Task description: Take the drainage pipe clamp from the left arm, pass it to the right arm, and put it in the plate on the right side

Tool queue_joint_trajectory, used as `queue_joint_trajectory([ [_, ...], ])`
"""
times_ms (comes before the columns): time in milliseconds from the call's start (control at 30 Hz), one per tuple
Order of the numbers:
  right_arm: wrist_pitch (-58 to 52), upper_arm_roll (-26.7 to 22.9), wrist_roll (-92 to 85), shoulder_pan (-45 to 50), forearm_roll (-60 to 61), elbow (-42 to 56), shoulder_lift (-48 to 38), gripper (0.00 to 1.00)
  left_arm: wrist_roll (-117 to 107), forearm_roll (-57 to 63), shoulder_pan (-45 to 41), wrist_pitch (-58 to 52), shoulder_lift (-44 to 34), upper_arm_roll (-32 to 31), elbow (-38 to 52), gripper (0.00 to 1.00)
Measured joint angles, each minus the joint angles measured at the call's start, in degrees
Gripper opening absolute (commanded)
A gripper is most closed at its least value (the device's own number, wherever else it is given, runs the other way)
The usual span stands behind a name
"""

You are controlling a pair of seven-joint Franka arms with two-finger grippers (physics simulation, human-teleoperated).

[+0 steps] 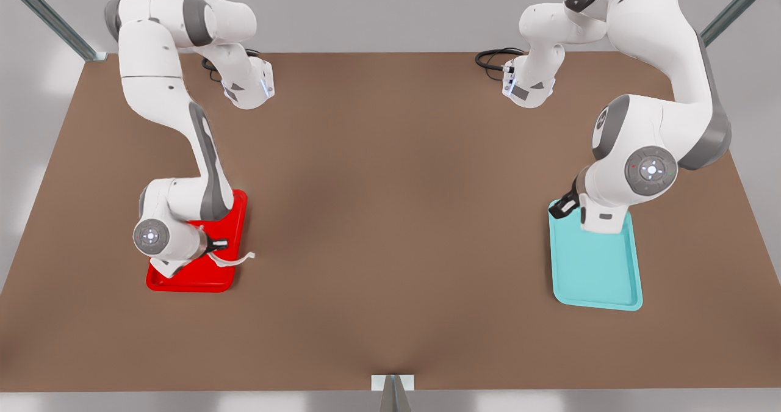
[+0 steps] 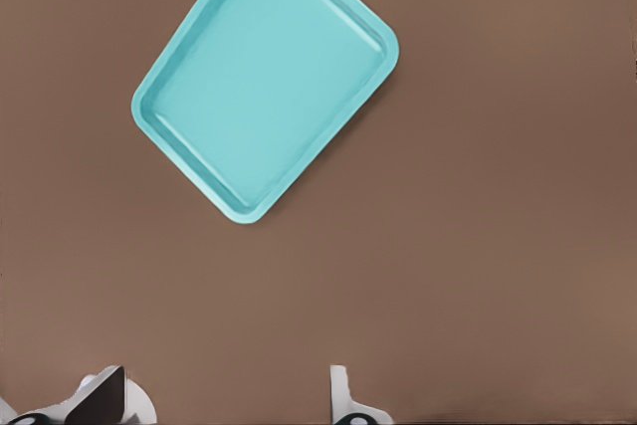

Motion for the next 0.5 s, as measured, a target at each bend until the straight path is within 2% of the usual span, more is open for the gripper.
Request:
queue_joint_trajectory([
  [267,5.82,-0.01,-9.56,-7.89,-1.09,-9.07,0.10,0.21,15.83,0.30,0.14,-1.52,0.09,0.09,0.01,1.00],
  [433,9.69,0.01,-14.49,-9.94,-1.51,-10.18,1.23,0.21,22.68,0.33,0.09,-1.83,0.09,0.09,0.01,1.00],
  [467,10.15,0.01,-15.31,-10.13,-1.60,-10.05,1.43,1.00,23.84,0.33,0.09,-1.87,0.09,0.08,0.01,1.00],
  [500,10.56,0.01,-15.99,-10.25,-1.83,-9.91,1.59,1.00,24.93,0.33,0.09,-1.90,0.09,0.05,0.01,1.00],
])
